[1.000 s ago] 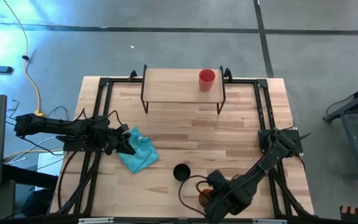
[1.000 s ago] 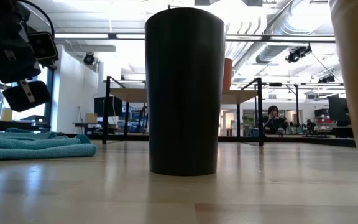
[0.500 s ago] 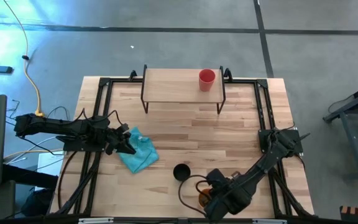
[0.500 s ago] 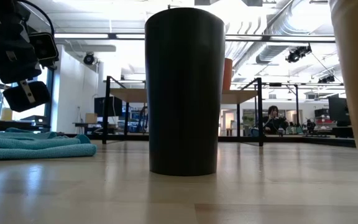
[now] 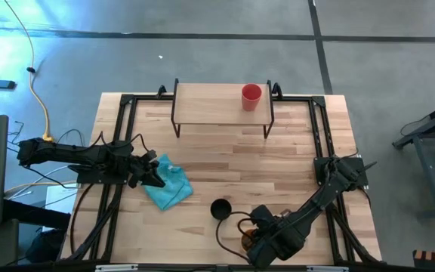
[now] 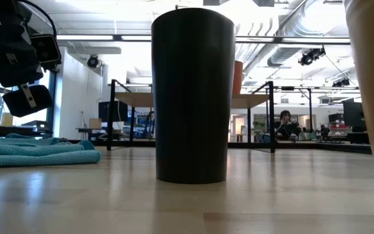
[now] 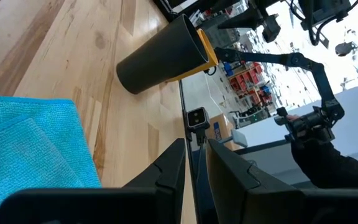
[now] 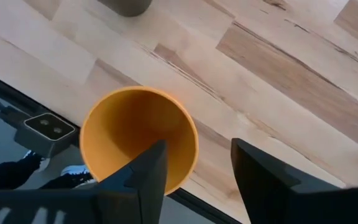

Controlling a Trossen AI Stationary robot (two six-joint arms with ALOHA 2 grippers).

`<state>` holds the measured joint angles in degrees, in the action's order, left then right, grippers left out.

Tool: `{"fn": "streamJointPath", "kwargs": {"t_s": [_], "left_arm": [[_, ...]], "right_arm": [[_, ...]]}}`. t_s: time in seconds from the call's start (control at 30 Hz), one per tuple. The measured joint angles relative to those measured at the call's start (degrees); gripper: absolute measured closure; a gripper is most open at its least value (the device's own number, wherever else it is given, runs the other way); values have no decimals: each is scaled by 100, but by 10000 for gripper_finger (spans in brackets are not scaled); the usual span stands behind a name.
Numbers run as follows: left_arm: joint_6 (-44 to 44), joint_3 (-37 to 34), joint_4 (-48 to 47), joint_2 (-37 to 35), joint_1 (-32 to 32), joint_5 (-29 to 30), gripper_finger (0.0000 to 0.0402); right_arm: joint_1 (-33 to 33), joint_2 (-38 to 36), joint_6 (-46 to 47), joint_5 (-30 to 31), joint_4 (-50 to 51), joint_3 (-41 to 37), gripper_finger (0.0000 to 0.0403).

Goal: Stack small to large cups/mugs on shelf
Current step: Adjust the yellow cup

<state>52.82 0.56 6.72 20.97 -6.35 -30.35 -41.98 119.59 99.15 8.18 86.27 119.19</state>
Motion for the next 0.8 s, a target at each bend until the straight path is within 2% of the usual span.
{"fn": "streamJointPath", "kwargs": {"t_s": [0.2, 0.4, 0.8], "left_arm": [[22, 0, 0, 0, 0, -56, 346], [85, 0, -11, 0, 0, -112, 346], [162, 0, -15, 0, 0, -112, 346]], "right_arm": [[-2, 14, -13, -393, -471, -505, 233], [-2, 6, -17, -391, -885, -758, 233], [0, 4, -63, -216, -812, -765, 233]]}}
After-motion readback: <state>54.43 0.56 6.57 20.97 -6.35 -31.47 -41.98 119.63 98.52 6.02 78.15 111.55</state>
